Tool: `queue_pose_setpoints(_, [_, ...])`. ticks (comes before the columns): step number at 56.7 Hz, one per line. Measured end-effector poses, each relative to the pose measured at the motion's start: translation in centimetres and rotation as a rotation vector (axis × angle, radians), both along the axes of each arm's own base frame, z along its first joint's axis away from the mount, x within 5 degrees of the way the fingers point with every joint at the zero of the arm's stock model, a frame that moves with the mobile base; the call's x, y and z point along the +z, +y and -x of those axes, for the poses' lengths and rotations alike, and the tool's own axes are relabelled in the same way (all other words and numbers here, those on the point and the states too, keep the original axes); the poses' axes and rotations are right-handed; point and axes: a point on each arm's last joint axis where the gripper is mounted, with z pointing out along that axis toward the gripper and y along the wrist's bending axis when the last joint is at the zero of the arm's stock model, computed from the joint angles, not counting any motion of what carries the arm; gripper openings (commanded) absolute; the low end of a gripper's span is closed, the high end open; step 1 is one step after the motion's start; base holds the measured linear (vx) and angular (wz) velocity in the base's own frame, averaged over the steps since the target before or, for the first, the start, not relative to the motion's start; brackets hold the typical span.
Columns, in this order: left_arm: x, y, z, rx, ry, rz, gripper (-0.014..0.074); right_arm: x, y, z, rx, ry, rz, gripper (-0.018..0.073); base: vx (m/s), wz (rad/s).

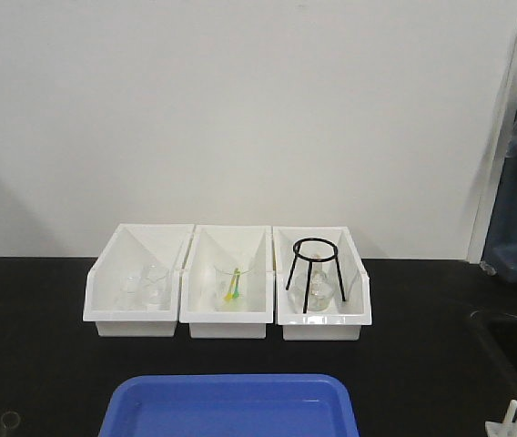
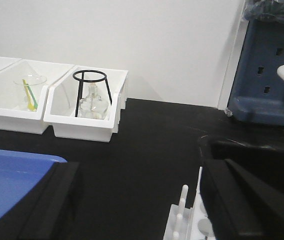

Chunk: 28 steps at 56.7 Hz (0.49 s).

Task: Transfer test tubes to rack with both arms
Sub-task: 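Close the left gripper on the test tube and lift it out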

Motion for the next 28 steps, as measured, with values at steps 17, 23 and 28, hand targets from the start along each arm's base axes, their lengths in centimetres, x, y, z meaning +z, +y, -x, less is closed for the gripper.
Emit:
queue_pose_setpoints(17, [0.2, 0.3, -0.5, 0.009, -0.072, -0.063, 0.0501, 0.0, 0.0, 0.0, 0.0, 0.0, 0.001, 0.055, 0.0, 0.0])
queue_pose_setpoints(23, [-0.3, 0.2, -1.0, 0.005, -0.067, -0.066, 0.0501, 0.0, 0.0, 0.0, 0.0, 0.0, 0.001, 0.055, 0.0, 0.0])
queue_pose_setpoints(28, [-0.9, 0.0, -1.4, 0.001, -0.061, -0.06, 0.0501, 0.0, 0.0, 0.0, 0.0, 0.0, 0.001, 0.055, 0.0, 0.0])
